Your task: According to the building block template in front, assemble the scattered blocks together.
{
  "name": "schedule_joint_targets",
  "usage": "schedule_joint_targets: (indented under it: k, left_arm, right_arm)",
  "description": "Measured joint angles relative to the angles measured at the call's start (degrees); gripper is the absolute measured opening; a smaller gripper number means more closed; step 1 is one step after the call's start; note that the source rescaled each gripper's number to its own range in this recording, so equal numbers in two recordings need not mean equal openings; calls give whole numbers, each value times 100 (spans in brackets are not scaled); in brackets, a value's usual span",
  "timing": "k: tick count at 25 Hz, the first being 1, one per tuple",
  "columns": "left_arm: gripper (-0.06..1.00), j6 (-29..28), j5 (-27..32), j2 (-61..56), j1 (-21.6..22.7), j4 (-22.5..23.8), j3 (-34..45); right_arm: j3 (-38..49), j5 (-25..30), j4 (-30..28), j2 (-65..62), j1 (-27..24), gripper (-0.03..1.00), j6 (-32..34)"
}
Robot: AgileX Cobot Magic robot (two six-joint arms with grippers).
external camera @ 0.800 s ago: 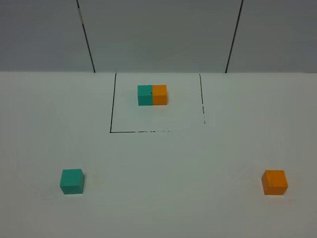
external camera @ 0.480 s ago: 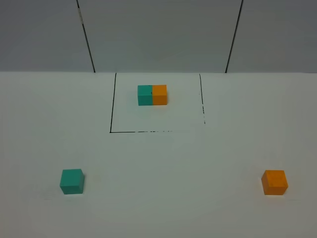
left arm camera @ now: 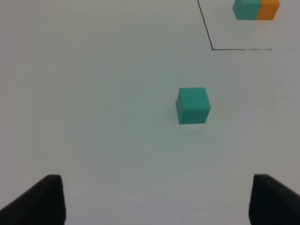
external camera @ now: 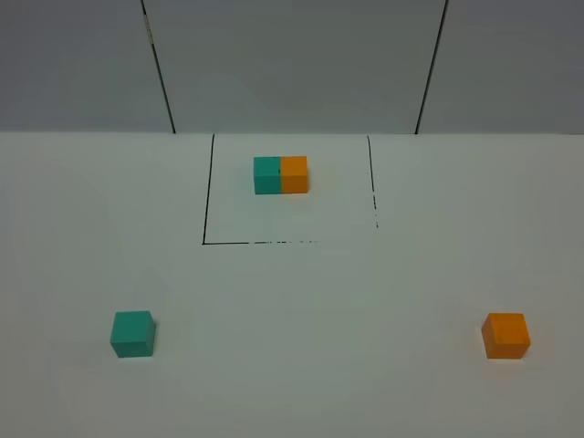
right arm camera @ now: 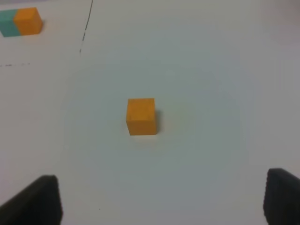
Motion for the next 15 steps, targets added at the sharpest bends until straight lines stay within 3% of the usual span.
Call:
schedule_joint_targets:
  k: [5,15]
  left_arm:
    - [67,-466,-55,1084,0,0,-300]
    - [67,-504,110,4504,0,-105,-1786]
  right_arm:
    - [0,0,0,0,0,72,0]
    - [0,0,0,0,0,72,0]
